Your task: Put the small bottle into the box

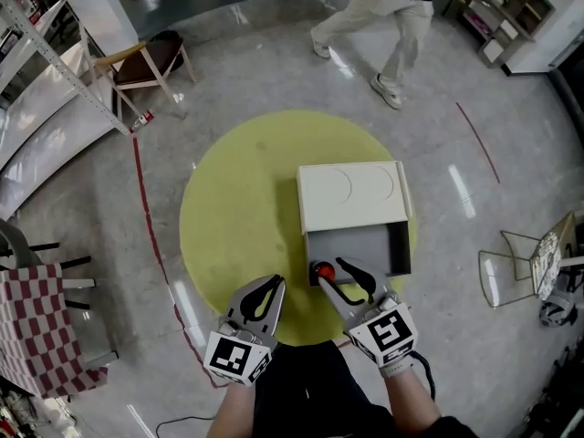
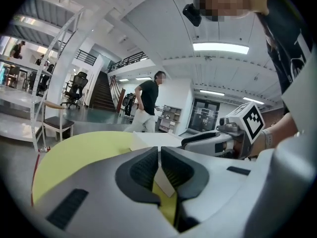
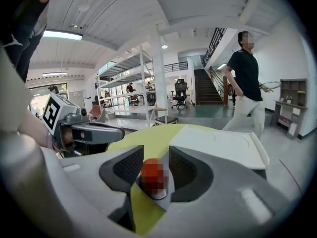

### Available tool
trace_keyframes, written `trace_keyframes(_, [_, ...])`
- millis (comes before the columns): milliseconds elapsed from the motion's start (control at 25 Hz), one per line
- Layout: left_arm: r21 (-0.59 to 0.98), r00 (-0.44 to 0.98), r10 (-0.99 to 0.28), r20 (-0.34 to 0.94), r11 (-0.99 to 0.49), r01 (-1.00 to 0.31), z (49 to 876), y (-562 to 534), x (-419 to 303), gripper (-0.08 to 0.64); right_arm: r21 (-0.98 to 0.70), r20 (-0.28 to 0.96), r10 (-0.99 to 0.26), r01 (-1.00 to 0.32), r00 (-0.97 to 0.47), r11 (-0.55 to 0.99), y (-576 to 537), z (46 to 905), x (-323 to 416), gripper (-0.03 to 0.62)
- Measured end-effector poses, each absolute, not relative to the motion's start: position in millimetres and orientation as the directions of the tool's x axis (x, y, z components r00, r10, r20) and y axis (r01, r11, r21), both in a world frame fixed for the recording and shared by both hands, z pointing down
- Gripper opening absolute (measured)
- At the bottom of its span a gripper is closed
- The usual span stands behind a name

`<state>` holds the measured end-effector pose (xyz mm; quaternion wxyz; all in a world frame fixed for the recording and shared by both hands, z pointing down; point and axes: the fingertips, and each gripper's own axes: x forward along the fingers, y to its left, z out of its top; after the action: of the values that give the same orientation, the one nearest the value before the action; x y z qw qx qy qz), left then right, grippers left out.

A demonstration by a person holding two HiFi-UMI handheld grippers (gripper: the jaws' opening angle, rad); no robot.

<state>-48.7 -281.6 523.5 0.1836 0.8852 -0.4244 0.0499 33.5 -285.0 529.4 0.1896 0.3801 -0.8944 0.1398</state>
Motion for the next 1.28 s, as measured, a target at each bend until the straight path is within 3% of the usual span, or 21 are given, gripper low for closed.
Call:
trace_keyframes(240, [0.269, 0.646, -0.728, 0.23, -0.59, -0.761, 510.8, -291.4, -42.6, 0.025, -0.13, 0.4, -0.67, -0.763, -0.625, 0.634, -290.9, 510.9, 52.1, 0.155])
trace_keyframes(680, [0.263, 0.655, -0.729, 0.198, -0.604, -0.752, 489.8, -301.1, -34.3, 0.025, -0.111, 0.326, -0.76, -0.821, -0.562, 0.56, -294.1, 473.4, 85.5, 0.008])
trace_keyframes(1280, [0.252, 0.651, -0.746, 0.143, -0.608, -0.753, 448.9, -306.0, -32.2, 0.025, -0.126, 0.222, -0.82, -0.849, -0.528, 0.513, -290.4, 423.3, 111.3, 0.006])
